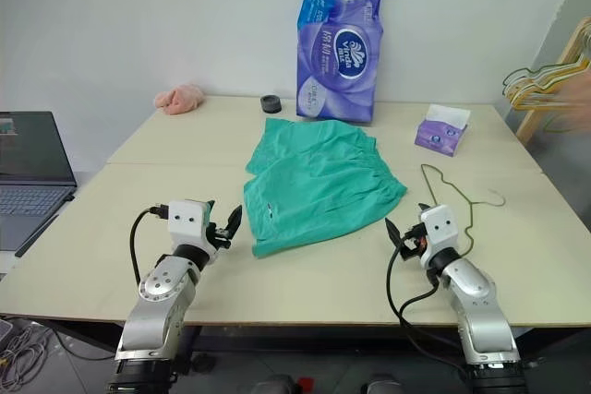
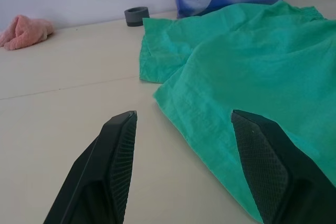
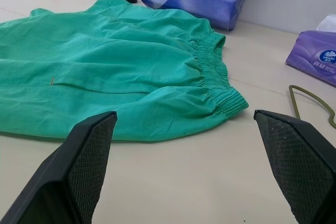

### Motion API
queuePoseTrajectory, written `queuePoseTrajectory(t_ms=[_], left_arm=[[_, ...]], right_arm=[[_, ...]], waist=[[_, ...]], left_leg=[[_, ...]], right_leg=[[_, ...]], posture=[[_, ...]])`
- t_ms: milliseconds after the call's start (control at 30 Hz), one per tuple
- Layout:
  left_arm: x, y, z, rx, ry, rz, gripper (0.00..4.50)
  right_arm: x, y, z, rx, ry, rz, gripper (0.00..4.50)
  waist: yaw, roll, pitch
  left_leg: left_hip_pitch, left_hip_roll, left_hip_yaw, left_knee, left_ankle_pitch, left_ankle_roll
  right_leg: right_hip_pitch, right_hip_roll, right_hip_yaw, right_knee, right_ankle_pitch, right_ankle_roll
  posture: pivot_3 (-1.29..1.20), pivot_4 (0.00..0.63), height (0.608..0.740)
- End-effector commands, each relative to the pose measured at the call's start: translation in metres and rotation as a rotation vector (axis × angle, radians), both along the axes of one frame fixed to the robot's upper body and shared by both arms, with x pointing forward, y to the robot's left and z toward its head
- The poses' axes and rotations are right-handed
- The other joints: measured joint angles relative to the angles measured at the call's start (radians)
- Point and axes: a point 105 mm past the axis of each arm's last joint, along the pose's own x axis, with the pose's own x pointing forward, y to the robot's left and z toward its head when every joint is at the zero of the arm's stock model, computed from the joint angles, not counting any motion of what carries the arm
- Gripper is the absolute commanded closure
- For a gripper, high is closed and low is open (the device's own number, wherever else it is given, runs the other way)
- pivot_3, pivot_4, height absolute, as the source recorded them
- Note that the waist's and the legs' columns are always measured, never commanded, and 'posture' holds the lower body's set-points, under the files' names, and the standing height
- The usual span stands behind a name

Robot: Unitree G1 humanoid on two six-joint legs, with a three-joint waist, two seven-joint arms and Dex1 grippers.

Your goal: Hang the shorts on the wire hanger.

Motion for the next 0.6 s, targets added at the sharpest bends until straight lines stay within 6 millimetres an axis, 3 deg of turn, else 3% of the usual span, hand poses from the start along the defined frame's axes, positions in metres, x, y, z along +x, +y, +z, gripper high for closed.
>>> queuePoseTrajectory(t_ms=[33, 167, 233, 367, 600], left_arm=[[-0.001, -0.015, 0.02, 0.025, -0.067, -0.102, 1.49], [-0.01, -0.037, 0.025, 0.029, -0.07, -0.278, 1.49], [-0.017, -0.052, 0.022, 0.115, -0.023, -0.452, 1.12], [-0.019, -0.055, 0.014, 0.248, 0.069, -0.576, 0.09], [-0.01, -0.064, 0.005, 0.356, 0.159, -0.662, 0.04]], right_arm=[[-0.005, 0.002, 0.019, -0.046, -0.081, 0.042, 0.03], [-0.013, 0.001, 0.021, -0.104, -0.094, 0.087, 0.03], [-0.023, 0.009, 0.024, -0.201, -0.113, 0.203, 0.0], [-0.037, 0.021, 0.027, -0.292, -0.123, 0.355, 0.0], [-0.05, 0.041, 0.032, -0.359, -0.147, 0.498, 0.0]], waist=[[0.0, 0.0, 0.0], [-0.003, 0.0, 0.0], [-0.005, 0.001, 0.001], [-0.012, 0.001, 0.002], [-0.022, 0.0, 0.006]], left_leg=[[0.0, 0.0, 0.0, 0.0, 0.0, 0.0], [0.0, 0.0, 0.001, 0.0, 0.0, 0.0], [0.0, 0.0, 0.001, 0.0, 0.0, 0.0], [0.0, 0.001, 0.001, -0.001, 0.0, 0.0], [0.0, 0.001, 0.001, 0.0, 0.0, 0.0]], right_leg=[[0.0, 0.0, 0.0, 0.0, 0.0, 0.0], [0.0, 0.0, 0.0, 0.0, -0.001, -0.002], [0.0, 0.0, 0.0, 0.0, -0.002, -0.003], [0.0, 0.0, 0.001, 0.0, -0.004, -0.007], [0.0, 0.001, 0.0, 0.0, -0.004, -0.006]], posture=[[0.08, 0.021, 0.74], [0.07, 0.02, 0.74], [0.05, 0.022, 0.74], [0.03, 0.024, 0.74], [0.01, 0.029, 0.74]])
